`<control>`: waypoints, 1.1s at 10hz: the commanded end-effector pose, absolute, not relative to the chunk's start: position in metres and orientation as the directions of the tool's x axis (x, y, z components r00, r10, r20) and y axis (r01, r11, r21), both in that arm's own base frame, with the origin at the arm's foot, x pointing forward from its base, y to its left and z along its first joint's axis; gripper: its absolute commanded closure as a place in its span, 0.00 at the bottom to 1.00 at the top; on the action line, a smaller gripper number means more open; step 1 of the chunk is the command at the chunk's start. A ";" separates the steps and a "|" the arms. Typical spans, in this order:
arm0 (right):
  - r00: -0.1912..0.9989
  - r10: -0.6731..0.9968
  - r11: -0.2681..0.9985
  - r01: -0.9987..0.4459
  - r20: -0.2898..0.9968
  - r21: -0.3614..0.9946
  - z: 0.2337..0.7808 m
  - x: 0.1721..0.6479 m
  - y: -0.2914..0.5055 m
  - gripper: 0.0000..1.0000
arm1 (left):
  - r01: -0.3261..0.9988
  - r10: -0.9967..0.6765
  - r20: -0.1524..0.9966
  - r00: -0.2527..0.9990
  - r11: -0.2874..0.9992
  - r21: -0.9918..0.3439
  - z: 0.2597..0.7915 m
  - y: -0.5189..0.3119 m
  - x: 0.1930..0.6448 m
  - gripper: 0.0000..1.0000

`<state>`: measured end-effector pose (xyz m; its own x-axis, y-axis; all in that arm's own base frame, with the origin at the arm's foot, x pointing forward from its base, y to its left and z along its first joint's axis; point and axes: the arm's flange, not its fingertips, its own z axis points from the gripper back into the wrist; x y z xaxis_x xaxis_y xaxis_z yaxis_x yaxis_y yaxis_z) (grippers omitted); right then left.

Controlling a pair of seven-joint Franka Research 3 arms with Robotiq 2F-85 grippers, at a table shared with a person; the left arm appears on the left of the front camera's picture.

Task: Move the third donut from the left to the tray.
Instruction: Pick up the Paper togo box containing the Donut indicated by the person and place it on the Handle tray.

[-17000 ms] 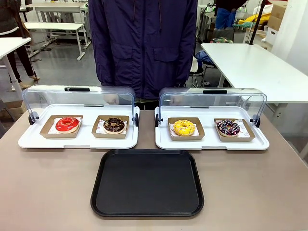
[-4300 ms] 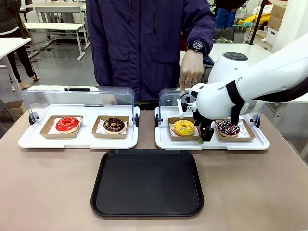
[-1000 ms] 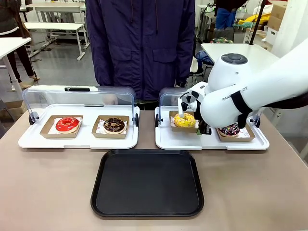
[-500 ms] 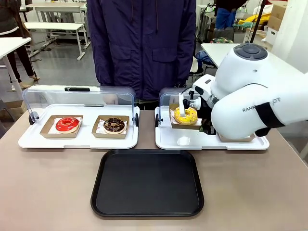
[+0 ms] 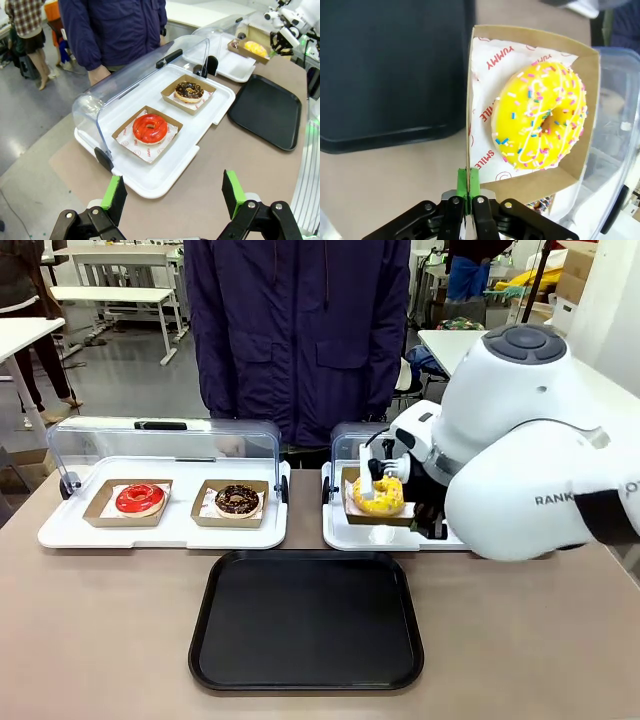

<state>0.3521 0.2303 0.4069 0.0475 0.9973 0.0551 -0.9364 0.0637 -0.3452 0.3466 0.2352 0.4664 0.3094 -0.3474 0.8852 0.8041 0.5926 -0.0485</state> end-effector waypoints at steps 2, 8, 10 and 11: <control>0.066 0.996 0.081 -0.944 0.059 -0.321 0.396 0.318 0.259 0.98 | 0.810 -0.356 0.884 0.304 0.585 -0.043 0.468 0.235 0.346 0.00; 0.037 0.993 0.069 -0.955 0.116 -0.287 0.347 0.274 0.310 0.98 | 0.810 -0.356 0.884 0.304 0.585 -0.043 0.468 0.235 0.346 0.00; 0.033 0.993 0.064 -0.955 0.109 -0.289 0.333 0.264 0.318 0.98 | 0.810 -0.356 0.884 0.304 0.585 -0.043 0.468 0.235 0.346 0.00; 0.035 0.994 0.063 -0.960 0.104 -0.274 0.325 0.259 0.319 0.98 | 0.810 -0.356 0.884 0.304 0.585 -0.043 0.468 0.235 0.346 0.00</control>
